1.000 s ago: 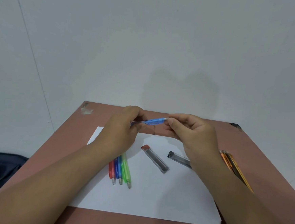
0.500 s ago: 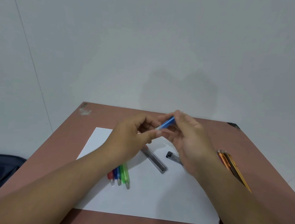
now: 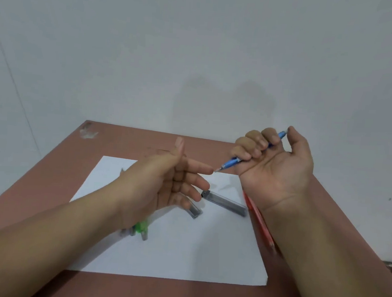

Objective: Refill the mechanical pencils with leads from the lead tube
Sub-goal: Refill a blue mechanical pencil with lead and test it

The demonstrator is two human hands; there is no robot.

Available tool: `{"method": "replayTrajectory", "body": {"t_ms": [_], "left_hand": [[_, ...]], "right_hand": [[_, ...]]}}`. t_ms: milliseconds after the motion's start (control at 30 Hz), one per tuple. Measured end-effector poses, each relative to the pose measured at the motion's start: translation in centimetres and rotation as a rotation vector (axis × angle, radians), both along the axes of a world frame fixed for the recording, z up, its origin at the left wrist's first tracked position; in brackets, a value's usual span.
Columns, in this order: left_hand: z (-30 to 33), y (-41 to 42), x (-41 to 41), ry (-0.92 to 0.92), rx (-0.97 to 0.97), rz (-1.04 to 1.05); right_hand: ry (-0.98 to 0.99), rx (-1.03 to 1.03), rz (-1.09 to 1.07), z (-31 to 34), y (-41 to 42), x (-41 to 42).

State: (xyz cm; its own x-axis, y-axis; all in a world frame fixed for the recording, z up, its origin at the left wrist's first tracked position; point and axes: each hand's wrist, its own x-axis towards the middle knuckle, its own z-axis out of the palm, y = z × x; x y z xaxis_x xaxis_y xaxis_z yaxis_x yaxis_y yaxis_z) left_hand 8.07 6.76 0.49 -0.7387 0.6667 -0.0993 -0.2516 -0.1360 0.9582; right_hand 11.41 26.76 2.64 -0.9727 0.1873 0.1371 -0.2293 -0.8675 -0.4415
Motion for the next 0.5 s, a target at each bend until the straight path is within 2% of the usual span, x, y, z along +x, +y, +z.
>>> {"method": "replayTrajectory", "body": {"t_ms": [233,500], "left_hand": [[0.13,-0.02,0.4,-0.081,0.1,-0.101],[-0.51,-0.03,0.36,-0.052,0.144,-0.158]], "right_hand": [[0.026,-0.028,-0.018,0.09,0.38,0.3],[0.029,-0.059,-0.008,0.09,0.47,0.17]]}}
